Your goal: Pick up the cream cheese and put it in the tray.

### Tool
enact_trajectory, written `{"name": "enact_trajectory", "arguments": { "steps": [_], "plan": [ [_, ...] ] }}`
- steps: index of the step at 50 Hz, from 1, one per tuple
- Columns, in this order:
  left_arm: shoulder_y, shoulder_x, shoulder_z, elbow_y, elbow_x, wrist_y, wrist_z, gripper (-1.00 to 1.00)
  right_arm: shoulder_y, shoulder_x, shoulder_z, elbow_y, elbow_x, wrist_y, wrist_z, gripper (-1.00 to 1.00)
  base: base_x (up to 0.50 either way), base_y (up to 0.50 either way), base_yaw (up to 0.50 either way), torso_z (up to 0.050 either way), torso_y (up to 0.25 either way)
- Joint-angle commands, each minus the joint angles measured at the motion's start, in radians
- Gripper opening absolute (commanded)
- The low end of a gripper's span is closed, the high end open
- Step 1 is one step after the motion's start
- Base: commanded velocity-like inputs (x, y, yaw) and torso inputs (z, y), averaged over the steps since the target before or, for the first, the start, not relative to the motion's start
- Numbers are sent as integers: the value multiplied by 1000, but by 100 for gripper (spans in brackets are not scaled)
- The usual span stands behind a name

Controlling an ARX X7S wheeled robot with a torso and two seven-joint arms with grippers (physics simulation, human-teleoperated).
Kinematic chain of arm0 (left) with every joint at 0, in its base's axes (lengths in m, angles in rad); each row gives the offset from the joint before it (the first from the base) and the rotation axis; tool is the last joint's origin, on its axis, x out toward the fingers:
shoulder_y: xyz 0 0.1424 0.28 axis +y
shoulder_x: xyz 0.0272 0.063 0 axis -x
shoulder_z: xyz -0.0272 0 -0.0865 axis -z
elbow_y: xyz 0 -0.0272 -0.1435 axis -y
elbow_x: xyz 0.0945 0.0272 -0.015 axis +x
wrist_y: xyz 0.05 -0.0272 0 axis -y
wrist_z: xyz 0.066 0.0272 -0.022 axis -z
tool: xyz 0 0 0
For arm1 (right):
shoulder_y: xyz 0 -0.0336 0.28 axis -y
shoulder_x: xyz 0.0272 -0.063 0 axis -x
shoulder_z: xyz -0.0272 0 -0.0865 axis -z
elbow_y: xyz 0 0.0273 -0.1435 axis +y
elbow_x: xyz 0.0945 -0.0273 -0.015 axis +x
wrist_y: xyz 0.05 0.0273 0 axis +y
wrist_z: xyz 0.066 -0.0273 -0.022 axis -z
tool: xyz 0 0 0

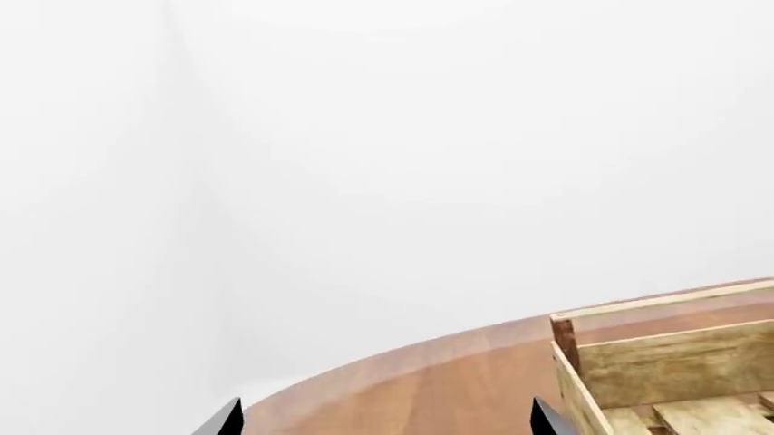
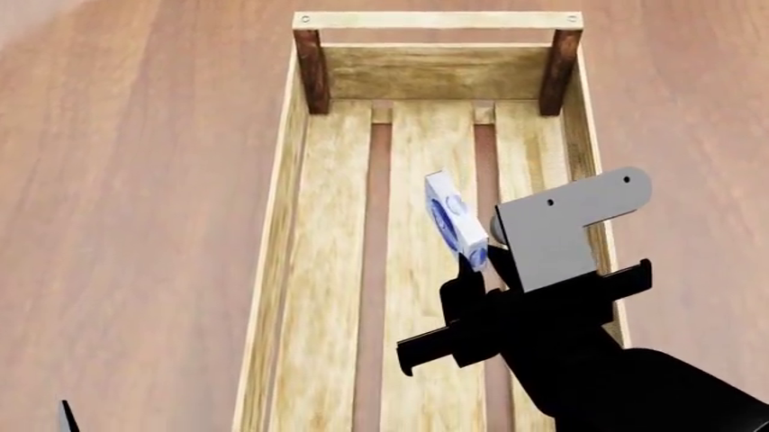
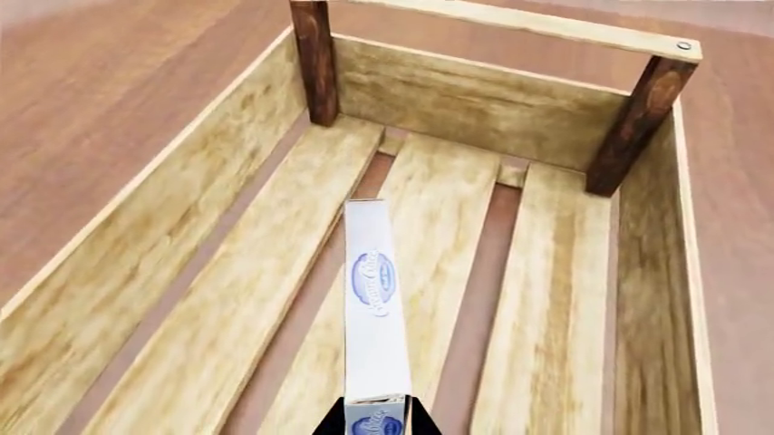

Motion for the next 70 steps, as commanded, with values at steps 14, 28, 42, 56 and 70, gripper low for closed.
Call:
{"name": "enact_trajectory", "arguments": {
  "steps": [14,28,42,56,70],
  "plan": [
    [-3,-2,6,2,-1,-5,-1,100,19,-5,-9,-4,-10,-1,-4,-100,0,0,0,0,-88],
    [-4,-5,7,3,-3,-6,-2,100,22,-8,-15,3,-9,-8,-7,-100,-1,0,0,0,-88],
    [-4,-6,9,4,-1,-8,-5,100,13,-9,-28,16,-19,-27,-17,-100,0,0,0,0,-88],
    [-8,-8,12,-1,-4,-8,-6,100,6,-4,-36,18,-21,-33,-19,-100,-1,0,0,0,-88],
    [-8,-9,13,-1,-4,-7,-9,100,4,-4,-47,27,-29,-41,-20,-100,1,0,0,0,-88]
  ]
}}
